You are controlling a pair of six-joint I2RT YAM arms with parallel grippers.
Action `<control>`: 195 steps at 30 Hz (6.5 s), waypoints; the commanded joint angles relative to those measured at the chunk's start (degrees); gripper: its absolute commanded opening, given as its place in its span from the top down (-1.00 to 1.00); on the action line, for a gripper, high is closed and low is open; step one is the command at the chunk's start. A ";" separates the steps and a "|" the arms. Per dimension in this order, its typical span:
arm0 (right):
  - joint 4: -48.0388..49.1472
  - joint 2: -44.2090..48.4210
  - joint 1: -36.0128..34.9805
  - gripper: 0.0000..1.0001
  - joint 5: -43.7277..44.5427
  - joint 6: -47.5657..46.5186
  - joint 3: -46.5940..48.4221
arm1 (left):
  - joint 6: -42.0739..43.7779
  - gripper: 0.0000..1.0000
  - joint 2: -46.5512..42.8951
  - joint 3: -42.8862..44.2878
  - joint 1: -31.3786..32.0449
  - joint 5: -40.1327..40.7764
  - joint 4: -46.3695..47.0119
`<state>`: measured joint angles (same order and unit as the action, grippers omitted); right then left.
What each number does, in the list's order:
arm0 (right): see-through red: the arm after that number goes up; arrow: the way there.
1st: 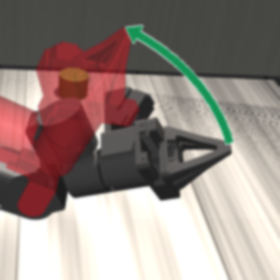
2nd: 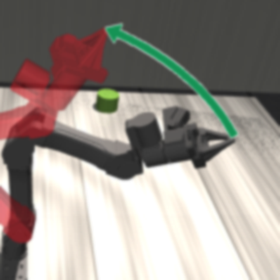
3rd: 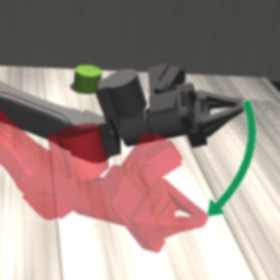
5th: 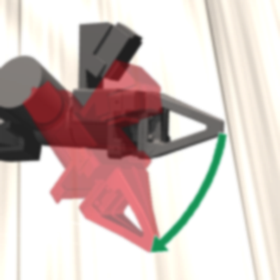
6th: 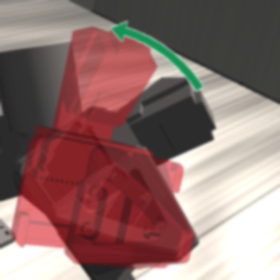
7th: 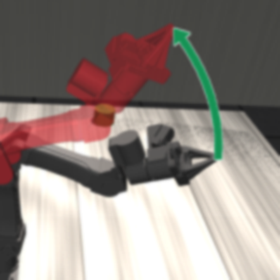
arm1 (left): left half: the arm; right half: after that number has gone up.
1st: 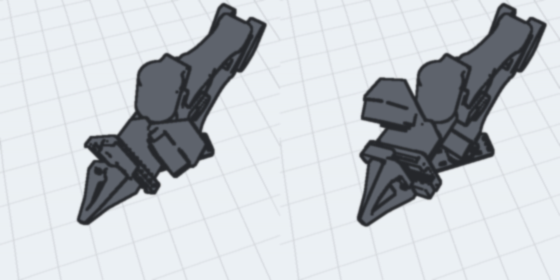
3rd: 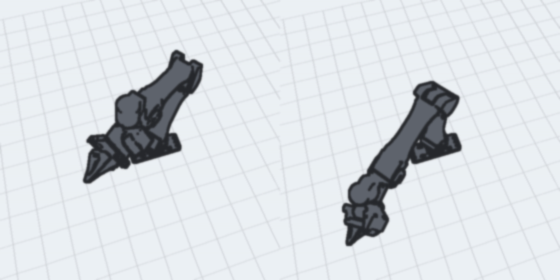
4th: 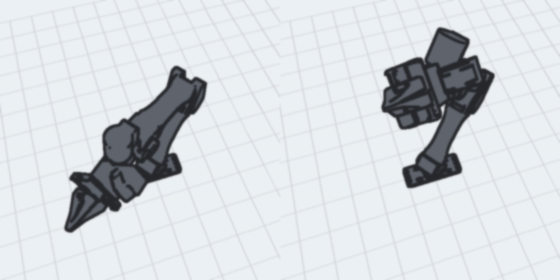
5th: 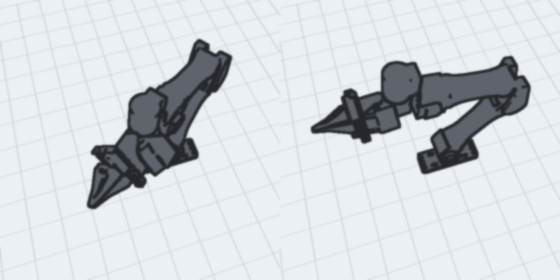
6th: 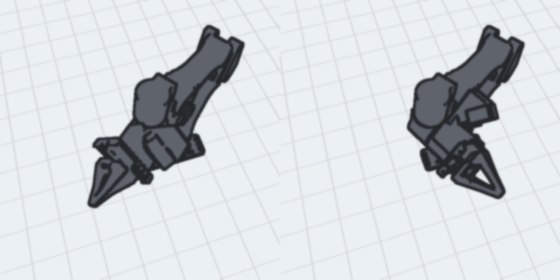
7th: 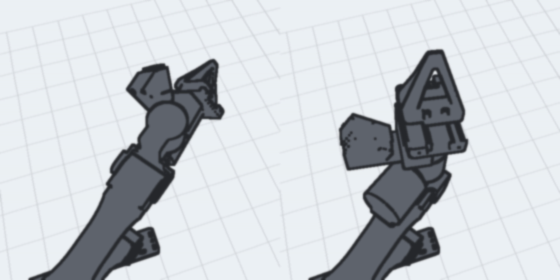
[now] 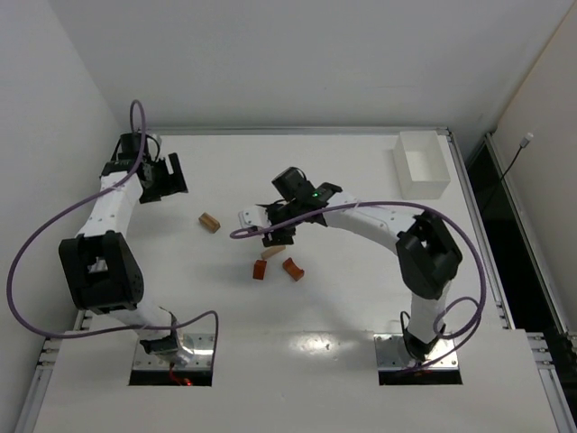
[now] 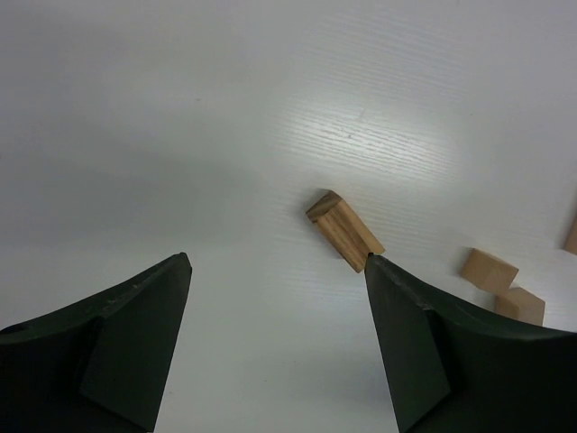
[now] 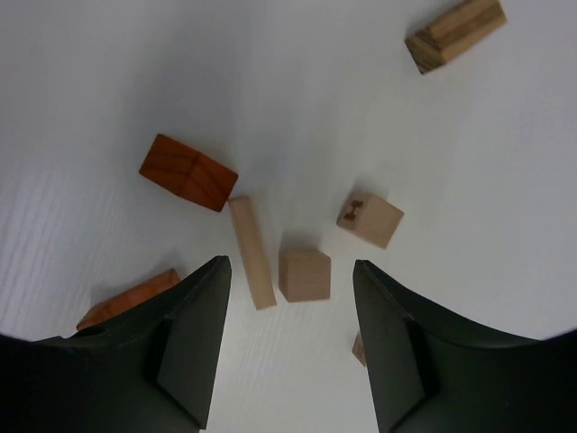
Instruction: Build the wood block tower
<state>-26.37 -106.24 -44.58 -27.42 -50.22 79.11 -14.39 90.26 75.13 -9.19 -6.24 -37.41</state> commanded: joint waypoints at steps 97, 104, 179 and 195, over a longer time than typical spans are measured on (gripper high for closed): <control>16.09 -19.34 29.72 1.00 -16.27 87.75 4.91 | -2.22 0.57 24.70 17.50 26.51 -10.99 4.27; 12.14 -24.72 31.48 0.99 -11.35 84.49 11.41 | -2.22 0.57 25.76 18.64 27.64 -10.46 4.27; 11.96 1.82 49.06 -0.48 -4.75 84.32 -8.10 | -21.97 1.00 35.68 14.71 35.30 -39.63 30.59; 11.34 4.11 46.16 -0.48 -4.22 82.74 -8.10 | -25.42 0.12 41.31 16.80 28.44 -28.74 31.43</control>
<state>-16.64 -104.47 2.37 -31.33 33.17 70.94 -40.75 131.09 90.24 19.70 -38.06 -5.43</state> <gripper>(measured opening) 0.741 0.428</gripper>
